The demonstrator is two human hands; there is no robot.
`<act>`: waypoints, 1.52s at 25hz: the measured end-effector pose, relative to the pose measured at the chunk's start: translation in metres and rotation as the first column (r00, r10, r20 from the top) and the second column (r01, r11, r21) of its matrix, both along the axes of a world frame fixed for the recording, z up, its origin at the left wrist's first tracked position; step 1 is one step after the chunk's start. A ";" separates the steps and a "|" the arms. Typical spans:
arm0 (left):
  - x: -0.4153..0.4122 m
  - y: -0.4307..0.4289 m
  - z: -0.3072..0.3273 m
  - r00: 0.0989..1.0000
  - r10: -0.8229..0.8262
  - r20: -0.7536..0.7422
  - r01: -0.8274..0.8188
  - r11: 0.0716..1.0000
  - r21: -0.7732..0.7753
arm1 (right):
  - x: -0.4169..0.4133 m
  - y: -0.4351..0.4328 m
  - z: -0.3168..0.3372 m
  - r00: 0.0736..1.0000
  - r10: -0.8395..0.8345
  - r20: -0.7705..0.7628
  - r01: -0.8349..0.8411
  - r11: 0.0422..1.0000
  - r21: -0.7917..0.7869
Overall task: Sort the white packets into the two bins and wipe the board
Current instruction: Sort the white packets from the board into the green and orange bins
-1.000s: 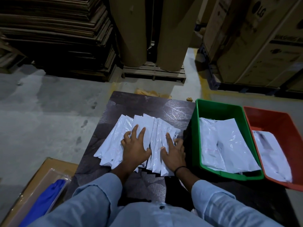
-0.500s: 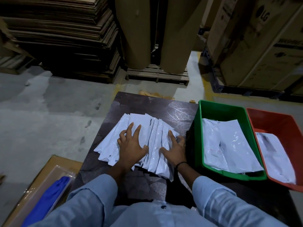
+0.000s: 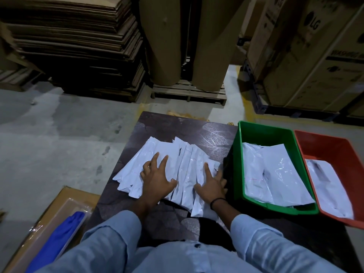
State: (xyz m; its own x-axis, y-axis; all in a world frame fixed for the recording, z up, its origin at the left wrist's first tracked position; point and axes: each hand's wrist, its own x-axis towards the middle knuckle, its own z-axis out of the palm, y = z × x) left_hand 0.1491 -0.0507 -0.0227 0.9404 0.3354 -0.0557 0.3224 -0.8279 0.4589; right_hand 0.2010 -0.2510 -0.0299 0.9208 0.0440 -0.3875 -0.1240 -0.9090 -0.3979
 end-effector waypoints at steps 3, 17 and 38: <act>-0.003 0.002 -0.003 1.000 -0.005 0.003 0.005 1.000 -0.002 | 0.000 -0.004 -0.001 0.999 0.047 -0.023 -0.048 0.998 -0.041; 0.025 -0.009 0.035 0.992 0.038 0.123 -0.029 0.997 -0.076 | 0.034 0.015 0.049 0.969 0.000 0.247 -0.034 0.990 0.134; 0.099 -0.248 0.117 0.952 -0.197 0.235 0.234 0.963 -0.138 | 0.089 -0.250 0.122 0.794 0.000 0.607 0.097 0.987 -0.126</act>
State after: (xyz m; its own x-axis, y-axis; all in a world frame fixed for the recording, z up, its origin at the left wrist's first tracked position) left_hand 0.2481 -0.2982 0.0944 0.9844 0.1270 0.1217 0.0219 -0.7752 0.6313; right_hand 0.2901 -0.5008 0.0924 0.9681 -0.0186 0.2499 0.0519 -0.9607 -0.2726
